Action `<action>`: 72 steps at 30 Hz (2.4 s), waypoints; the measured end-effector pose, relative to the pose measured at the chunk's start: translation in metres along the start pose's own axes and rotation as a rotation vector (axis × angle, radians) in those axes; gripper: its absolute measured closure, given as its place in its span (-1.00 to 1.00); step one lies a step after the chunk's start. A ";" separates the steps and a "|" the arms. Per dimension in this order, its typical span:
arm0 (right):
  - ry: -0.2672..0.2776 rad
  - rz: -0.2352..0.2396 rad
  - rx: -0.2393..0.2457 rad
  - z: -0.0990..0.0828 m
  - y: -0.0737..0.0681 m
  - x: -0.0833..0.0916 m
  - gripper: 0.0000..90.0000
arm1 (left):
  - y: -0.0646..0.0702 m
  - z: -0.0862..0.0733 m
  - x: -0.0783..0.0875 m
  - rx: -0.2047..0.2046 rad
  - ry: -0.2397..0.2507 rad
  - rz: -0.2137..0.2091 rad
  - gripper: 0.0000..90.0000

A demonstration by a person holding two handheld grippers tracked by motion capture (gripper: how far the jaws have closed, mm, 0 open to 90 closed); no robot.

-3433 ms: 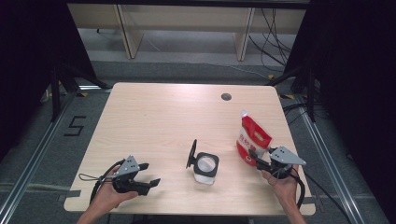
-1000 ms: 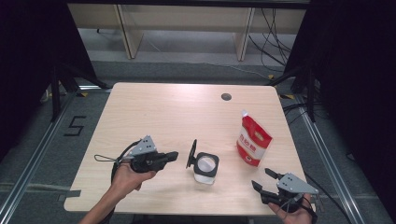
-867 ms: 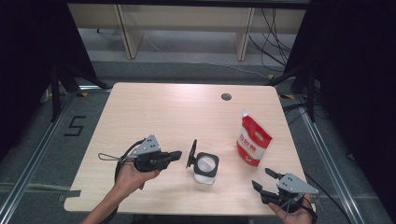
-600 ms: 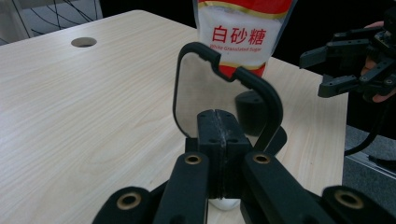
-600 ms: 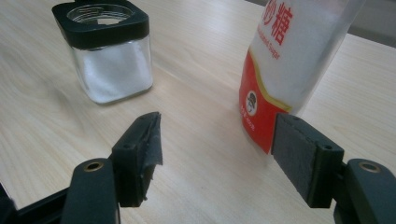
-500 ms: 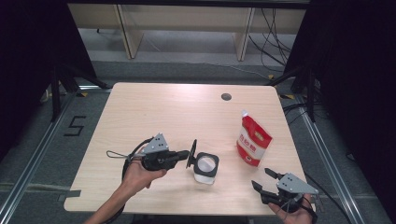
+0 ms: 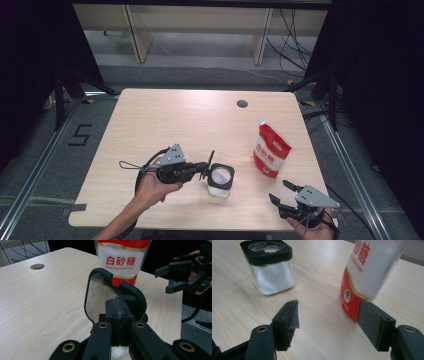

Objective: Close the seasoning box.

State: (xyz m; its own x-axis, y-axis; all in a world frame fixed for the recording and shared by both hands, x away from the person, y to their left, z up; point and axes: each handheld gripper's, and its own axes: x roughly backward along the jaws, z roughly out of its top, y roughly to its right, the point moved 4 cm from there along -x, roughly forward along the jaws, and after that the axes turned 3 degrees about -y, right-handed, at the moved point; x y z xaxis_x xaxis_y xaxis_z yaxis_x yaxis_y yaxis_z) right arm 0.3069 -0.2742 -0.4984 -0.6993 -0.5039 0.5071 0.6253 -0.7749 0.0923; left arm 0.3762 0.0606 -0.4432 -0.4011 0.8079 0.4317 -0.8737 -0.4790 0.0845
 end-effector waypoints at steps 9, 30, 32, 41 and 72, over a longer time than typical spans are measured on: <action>-0.003 -0.001 -0.005 0.000 0.000 0.000 -0.22 | 0.010 -0.001 -0.010 0.010 -0.014 -0.030 0.97; -0.001 0.011 0.005 0.000 0.000 0.000 -0.22 | 0.027 -0.019 -0.033 0.003 -0.089 -0.054 0.94; -0.006 0.006 0.003 0.000 0.000 0.000 -0.22 | 0.027 -0.019 -0.033 -0.002 -0.091 -0.051 0.93; 0.009 0.003 0.018 0.001 0.001 -0.001 -0.22 | 0.022 -0.007 -0.022 0.064 -0.043 -0.030 0.51; -0.009 0.012 0.006 0.001 -0.003 -0.002 -0.23 | 0.004 -0.064 0.057 0.167 -0.033 0.078 -0.39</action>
State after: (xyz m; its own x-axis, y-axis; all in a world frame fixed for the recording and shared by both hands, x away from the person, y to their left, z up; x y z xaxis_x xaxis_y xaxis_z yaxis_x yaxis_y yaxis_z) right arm 0.3067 -0.2703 -0.4984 -0.6888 -0.5096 0.5157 0.6355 -0.7667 0.0911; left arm 0.3317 0.1268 -0.4754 -0.4547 0.7556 0.4716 -0.7811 -0.5927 0.1965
